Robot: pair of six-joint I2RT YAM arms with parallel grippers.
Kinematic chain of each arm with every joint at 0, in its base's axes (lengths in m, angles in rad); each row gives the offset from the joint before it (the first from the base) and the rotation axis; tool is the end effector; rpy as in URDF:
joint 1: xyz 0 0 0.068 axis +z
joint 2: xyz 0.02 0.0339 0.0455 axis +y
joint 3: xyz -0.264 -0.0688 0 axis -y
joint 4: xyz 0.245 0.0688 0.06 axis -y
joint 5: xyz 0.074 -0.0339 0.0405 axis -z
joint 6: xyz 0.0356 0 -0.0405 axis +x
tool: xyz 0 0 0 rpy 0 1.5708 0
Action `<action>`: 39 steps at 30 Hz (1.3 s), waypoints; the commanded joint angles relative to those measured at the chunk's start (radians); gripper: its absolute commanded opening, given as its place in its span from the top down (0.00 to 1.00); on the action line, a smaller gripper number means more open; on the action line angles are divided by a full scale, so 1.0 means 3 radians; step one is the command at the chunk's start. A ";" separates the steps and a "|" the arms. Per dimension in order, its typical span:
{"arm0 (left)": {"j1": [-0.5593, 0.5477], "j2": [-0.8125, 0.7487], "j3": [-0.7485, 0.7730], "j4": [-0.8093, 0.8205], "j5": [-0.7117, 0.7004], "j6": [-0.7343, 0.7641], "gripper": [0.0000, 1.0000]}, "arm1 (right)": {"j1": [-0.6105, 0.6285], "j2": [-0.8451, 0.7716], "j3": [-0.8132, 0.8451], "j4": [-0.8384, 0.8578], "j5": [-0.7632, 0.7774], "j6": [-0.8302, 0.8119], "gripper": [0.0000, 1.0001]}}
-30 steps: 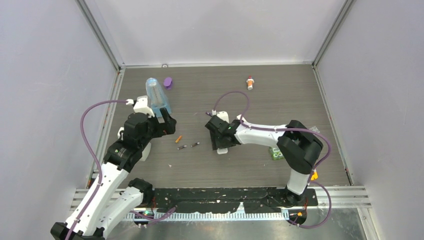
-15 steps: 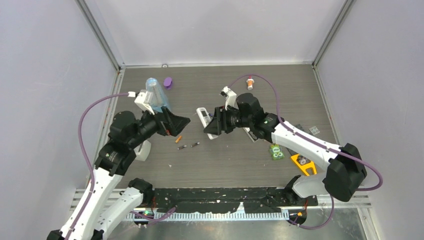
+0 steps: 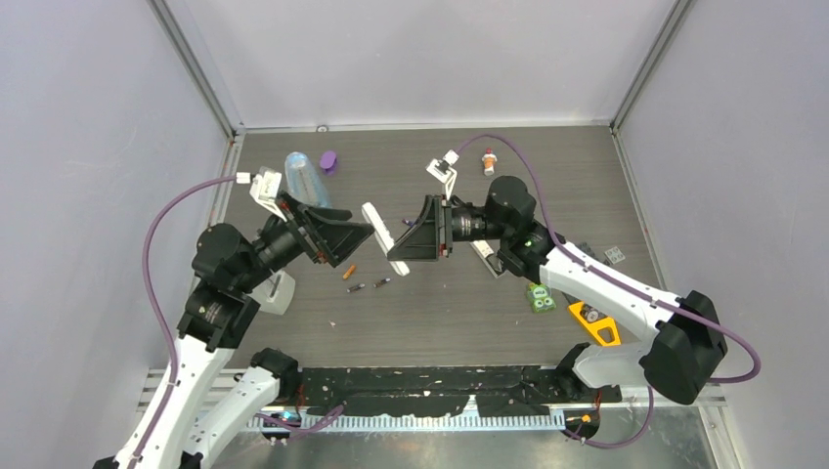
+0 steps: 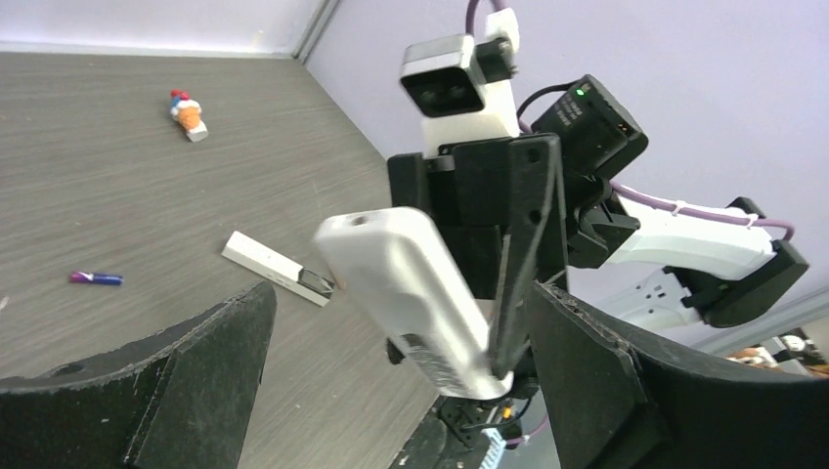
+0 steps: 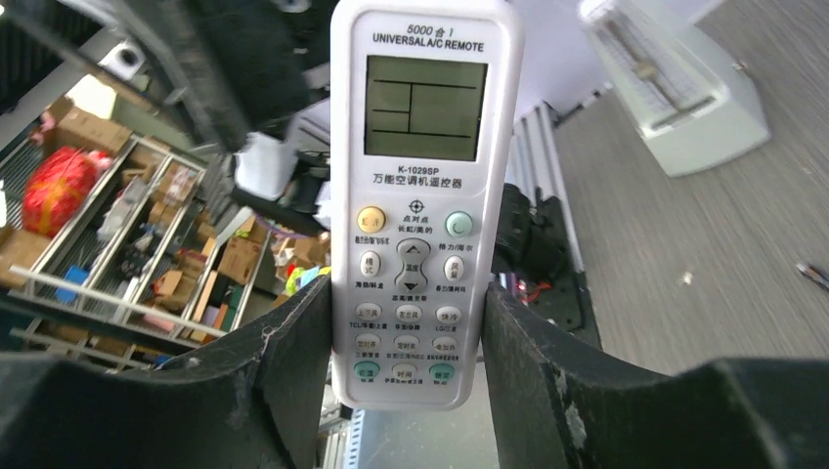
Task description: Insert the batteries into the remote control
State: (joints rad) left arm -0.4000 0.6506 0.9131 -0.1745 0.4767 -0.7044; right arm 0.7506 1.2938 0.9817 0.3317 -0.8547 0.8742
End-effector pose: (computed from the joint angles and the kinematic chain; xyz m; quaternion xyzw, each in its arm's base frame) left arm 0.1191 -0.0681 0.4042 0.0726 0.6750 -0.5117 0.5265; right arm 0.1987 0.2220 0.3512 -0.2560 0.6542 0.6713 0.2362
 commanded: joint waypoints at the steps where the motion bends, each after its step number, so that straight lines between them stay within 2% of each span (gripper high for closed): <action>1: -0.0006 0.0078 -0.0008 0.0399 0.0170 -0.0349 0.00 | -0.0001 -0.0147 -0.0003 0.0850 -0.0288 0.0487 0.78; 4: -0.0006 0.0159 -0.0154 0.0824 0.0334 -0.0747 0.00 | 0.0002 -0.0090 0.0044 0.0848 -0.0329 0.0570 0.78; 9: -0.0006 0.0379 -0.0453 0.1917 0.0661 -0.1558 0.13 | 0.0003 -0.0031 0.0051 0.0821 -0.0315 0.0590 0.78; 12: -0.0006 0.0477 -0.0563 0.2246 0.0754 -0.1798 0.22 | 0.0004 0.0010 0.0056 0.0798 -0.0285 0.0612 0.78; 14: -0.0006 0.0482 -0.0630 0.2228 0.0699 -0.1796 0.27 | 0.0002 0.0058 0.0058 0.0776 -0.0282 0.0626 0.78; 17: -0.0006 0.0466 -0.0725 0.2168 0.0601 -0.1741 0.50 | 0.0004 0.0130 0.0058 0.0732 -0.0263 0.0653 0.78; 19: -0.0006 0.0449 -0.0744 0.2077 0.0557 -0.1676 0.77 | 0.0003 0.0168 0.0061 0.0671 -0.0233 0.0655 0.78; 22: -0.0006 0.0419 -0.0728 0.1859 0.0496 -0.1566 0.99 | -0.0001 0.0211 0.0066 0.0562 -0.0171 0.0633 0.74; 24: -0.0006 0.0389 -0.0708 0.1655 0.0418 -0.1495 1.00 | -0.0002 0.0226 0.0069 0.0430 -0.0085 0.0572 0.66; 26: -0.0006 0.0345 -0.0667 0.1310 0.0283 -0.1398 1.00 | -0.0002 0.0214 0.0026 0.0312 0.0057 0.0485 0.52; 27: -0.0006 0.0320 -0.0628 0.1109 0.0189 -0.1339 1.00 | -0.0001 0.0181 0.0008 0.0240 0.0185 0.0371 0.39; 29: -0.0006 0.0277 -0.0525 0.0658 -0.0067 -0.1213 1.00 | 0.0029 0.0096 -0.0029 0.0050 0.0451 0.0089 0.26; 31: -0.0006 0.0241 -0.0441 0.0252 -0.0339 -0.1117 1.00 | 0.0145 0.0001 0.0006 -0.0327 0.0827 -0.0307 0.16; 33: -0.0006 0.0198 -0.0428 0.0031 -0.0523 -0.1063 1.00 | 0.0389 -0.0114 0.0037 -0.0683 0.1579 -0.0698 0.05; 36: -0.0006 0.0133 -0.0458 -0.0158 -0.0718 -0.1064 1.00 | 0.0733 -0.0197 -0.0018 -0.0777 0.2281 -0.1091 0.03; 39: -0.0006 0.0109 -0.0447 -0.0348 -0.0856 -0.1097 1.00 | 0.0978 -0.0125 -0.0076 -0.0631 0.2573 -0.1188 0.04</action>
State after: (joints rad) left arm -0.3996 0.7048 0.7364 -0.1612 0.3275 -1.0599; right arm 0.9661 1.2804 0.9695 0.1364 -0.3435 0.6746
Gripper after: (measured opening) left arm 0.518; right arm 0.961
